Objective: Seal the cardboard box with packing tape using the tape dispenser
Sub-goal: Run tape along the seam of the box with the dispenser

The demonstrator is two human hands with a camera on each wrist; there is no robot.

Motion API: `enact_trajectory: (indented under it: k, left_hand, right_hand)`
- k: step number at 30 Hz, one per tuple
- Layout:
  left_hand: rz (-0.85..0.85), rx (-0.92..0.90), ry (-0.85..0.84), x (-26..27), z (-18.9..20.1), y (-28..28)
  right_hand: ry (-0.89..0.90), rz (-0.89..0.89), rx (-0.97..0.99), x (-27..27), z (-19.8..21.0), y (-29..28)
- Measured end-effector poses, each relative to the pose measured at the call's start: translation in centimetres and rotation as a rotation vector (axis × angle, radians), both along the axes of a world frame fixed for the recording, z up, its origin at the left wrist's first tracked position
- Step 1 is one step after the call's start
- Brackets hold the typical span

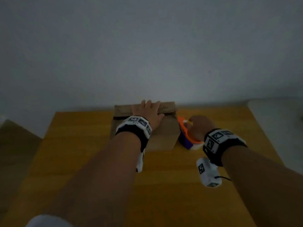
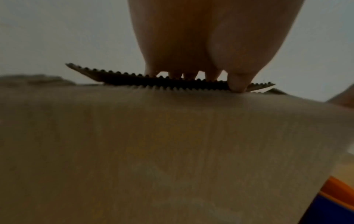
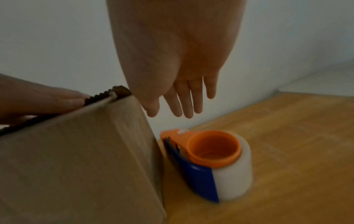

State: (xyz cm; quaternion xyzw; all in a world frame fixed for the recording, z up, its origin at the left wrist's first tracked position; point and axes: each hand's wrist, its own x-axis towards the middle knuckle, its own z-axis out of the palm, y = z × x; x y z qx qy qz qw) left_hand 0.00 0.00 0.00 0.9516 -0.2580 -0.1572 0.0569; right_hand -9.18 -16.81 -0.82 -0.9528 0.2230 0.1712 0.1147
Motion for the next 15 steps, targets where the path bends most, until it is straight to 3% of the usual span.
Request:
enact_trajectory:
  k: [7,10,15]
  left_hand:
    - [0.002,-0.054,-0.119,0.3,-1.7,0.8]
    - [-0.001,-0.053,-0.130,0.6,-1.7,1.1]
    - [-0.018,-0.048,-0.112,-0.1,-1.3,1.3]
  right_hand:
    - [0.139,0.004,0.085,0.6,-6.5,0.2]
    - [0.231,-0.103,0.118,0.2,-7.1,0.6]
    - [0.186,-0.172,0.111,-0.1,-7.5,0.7]
